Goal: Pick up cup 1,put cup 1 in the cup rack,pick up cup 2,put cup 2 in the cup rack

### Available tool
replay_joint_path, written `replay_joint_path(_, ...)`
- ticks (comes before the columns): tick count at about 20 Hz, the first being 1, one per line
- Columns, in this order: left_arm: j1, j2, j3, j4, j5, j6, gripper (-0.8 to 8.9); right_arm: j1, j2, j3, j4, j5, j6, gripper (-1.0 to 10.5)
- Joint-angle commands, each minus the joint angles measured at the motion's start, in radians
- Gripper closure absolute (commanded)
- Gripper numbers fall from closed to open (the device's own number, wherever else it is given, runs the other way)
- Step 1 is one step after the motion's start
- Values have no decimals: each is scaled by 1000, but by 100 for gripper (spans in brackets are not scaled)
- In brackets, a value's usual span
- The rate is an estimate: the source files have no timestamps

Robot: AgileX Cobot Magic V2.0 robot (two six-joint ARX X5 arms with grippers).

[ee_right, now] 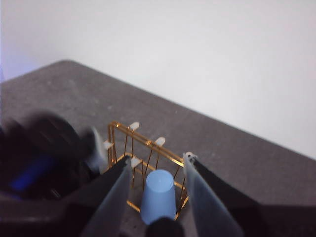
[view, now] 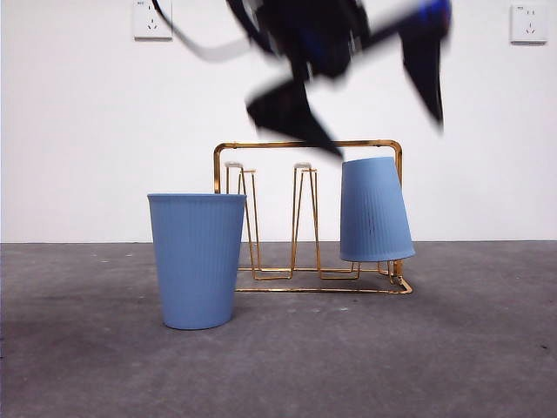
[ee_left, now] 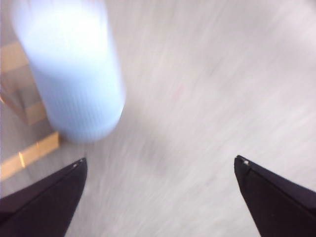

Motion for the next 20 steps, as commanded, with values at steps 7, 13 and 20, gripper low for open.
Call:
replay_joint_path(7,43,-481,-3,-165,-113,118,312,1,176,-8,11,-137,101,756)
replay_joint_path(13,94,-651,-3,-362,-247,167,313,1,353,-8,29,-219,134,755)
replay_joint_path(20,149,-780,-3,-546,-320,166,314,1,588,-8,83,-301,154,743)
